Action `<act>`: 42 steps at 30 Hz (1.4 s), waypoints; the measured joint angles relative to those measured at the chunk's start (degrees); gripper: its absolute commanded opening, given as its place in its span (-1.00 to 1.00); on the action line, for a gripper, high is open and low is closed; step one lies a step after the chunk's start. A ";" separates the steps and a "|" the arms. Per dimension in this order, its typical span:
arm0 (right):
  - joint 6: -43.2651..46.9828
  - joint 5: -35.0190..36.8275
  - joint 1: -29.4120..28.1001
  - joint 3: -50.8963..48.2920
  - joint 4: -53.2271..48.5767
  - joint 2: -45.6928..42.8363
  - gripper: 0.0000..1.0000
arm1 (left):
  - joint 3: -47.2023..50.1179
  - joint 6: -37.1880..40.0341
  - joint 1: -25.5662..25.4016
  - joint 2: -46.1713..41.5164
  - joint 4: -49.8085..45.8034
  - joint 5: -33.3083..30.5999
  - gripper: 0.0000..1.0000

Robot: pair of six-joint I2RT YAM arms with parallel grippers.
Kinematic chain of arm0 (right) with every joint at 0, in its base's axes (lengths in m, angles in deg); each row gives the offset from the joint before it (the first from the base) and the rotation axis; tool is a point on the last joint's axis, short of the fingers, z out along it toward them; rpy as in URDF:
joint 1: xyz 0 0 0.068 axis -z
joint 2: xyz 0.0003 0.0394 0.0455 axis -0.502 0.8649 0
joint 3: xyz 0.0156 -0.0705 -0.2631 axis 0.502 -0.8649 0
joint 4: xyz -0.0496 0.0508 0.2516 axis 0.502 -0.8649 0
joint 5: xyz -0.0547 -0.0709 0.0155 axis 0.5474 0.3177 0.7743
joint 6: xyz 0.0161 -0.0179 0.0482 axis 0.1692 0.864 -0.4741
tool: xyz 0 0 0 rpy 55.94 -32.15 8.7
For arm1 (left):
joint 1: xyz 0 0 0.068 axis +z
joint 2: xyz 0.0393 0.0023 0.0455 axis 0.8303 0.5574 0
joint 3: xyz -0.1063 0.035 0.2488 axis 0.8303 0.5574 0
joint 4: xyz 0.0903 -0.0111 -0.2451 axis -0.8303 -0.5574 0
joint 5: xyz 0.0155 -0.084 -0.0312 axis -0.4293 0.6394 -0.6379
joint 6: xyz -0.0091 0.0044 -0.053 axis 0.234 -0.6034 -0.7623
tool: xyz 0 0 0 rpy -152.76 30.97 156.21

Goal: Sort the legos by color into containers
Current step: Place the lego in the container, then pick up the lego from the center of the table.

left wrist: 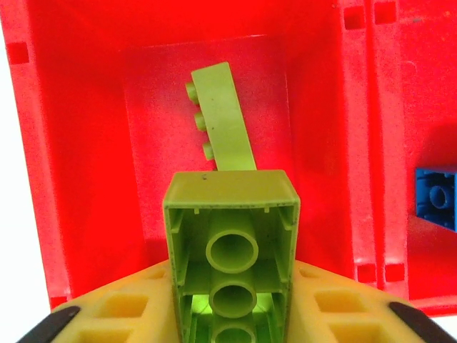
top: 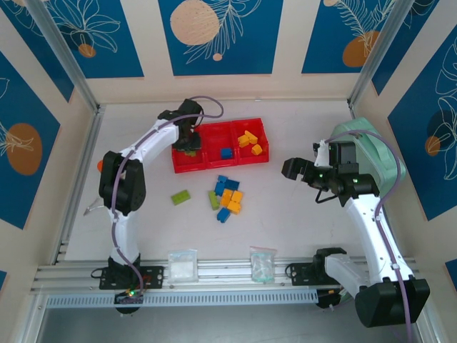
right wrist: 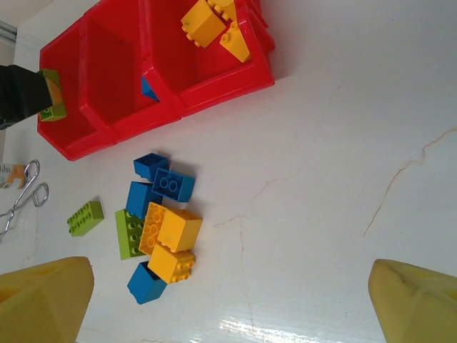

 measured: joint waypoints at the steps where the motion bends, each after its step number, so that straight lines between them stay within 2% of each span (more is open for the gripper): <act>1: 0.00 0.00 0.00 0.00 0.00 0.00 0.98 | -0.04 0.15 0.09 0.04 0.00 0.00 -0.11; 3: 0.00 0.00 0.00 0.00 0.00 0.00 0.99 | -0.15 0.37 0.17 0.04 0.04 -0.02 0.06; 8: 0.00 0.13 -0.04 0.00 0.02 0.00 0.98 | 0.20 1.36 0.22 -0.42 0.68 0.00 0.26; 11: 0.00 0.20 -0.04 0.00 0.02 0.00 0.98 | 3.48 1.66 0.22 -3.41 2.23 0.28 0.53; 14: 0.00 0.20 -0.04 0.00 0.02 0.02 0.98 | 7.67 2.49 0.22 -8.39 3.54 1.22 0.91; 15: 0.00 0.20 -0.04 0.00 0.02 0.07 0.98 | 9.25 2.51 0.22 -10.49 4.04 1.60 0.99; 21: 0.00 0.20 -0.04 0.00 0.04 0.20 0.98 | 19.23 2.89 0.22 -21.31 6.49 2.64 0.99; 25: 0.00 0.20 -0.04 0.00 0.07 0.22 0.98 | 26.53 3.43 0.07 -24.61 7.04 3.98 0.99; 34: -0.02 0.17 -0.24 0.00 0.07 0.35 0.98 | 40.85 7.26 -2.12 -25.49 8.02 7.82 0.99; 42: -0.02 0.20 -0.37 0.00 0.02 0.59 0.98 | 41.90 10.84 -2.43 -23.04 10.40 9.68 0.86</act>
